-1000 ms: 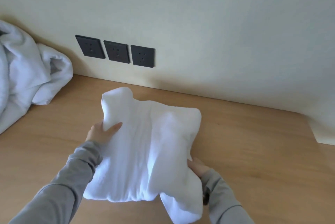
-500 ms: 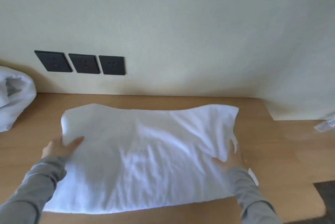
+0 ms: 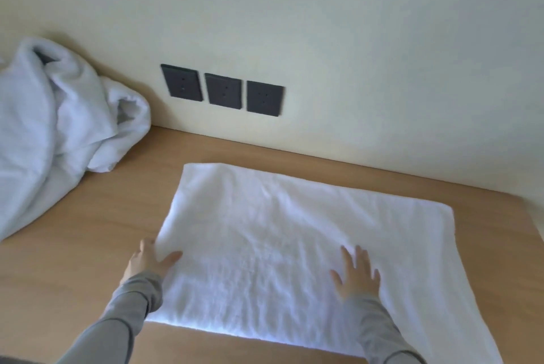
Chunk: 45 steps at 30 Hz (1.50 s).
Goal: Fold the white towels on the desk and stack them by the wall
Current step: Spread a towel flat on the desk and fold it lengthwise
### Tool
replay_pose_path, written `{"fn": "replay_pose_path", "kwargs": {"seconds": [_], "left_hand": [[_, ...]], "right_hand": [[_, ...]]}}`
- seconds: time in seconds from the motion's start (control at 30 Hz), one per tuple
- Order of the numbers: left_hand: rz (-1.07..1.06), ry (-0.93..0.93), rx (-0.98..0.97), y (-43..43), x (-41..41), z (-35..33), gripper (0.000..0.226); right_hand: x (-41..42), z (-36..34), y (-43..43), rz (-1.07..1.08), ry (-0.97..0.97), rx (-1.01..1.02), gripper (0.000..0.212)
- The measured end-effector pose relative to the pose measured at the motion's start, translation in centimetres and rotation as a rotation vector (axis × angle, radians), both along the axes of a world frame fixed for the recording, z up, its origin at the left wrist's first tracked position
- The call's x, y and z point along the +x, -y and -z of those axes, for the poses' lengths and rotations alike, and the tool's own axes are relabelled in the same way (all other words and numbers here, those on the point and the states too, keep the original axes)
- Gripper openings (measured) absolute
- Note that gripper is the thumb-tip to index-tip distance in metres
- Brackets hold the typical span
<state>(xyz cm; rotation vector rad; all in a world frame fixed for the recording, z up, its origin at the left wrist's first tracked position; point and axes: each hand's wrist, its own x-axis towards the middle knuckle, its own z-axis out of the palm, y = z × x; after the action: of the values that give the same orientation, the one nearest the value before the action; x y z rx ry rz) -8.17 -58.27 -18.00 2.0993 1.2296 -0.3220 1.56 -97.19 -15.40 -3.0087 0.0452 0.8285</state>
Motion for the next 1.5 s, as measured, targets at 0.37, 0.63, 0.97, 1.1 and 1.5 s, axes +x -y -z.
{"fn": "replay_pose_path", "kwargs": {"seconds": [0.37, 0.63, 0.97, 1.1, 1.5], "left_hand": [[0.004, 0.15, -0.186, -3.1, 1.3, 0.2, 0.083], [0.19, 0.262, -0.286, -5.9, 7.3, 0.3, 0.071], [0.143, 0.353, -0.395, -7.2, 9.1, 1.3, 0.069], [-0.06, 0.366, -0.469, -8.9, 12.1, 1.1, 0.05], [-0.107, 0.284, -0.504, -9.2, 16.9, 0.4, 0.021]], "right_hand": [[3.3, -0.3, -21.7, -0.456, 0.063, 0.328, 0.053], [9.9, -0.7, -34.5, -0.437, 0.166, 0.331, 0.053], [13.1, 0.1, -36.9, -0.466, 0.153, 0.262, 0.025], [12.0, -3.9, -33.5, -0.376, 0.152, 0.72, 0.008], [13.3, -4.2, -34.6, -0.336, -0.025, 0.535, 0.032]]}}
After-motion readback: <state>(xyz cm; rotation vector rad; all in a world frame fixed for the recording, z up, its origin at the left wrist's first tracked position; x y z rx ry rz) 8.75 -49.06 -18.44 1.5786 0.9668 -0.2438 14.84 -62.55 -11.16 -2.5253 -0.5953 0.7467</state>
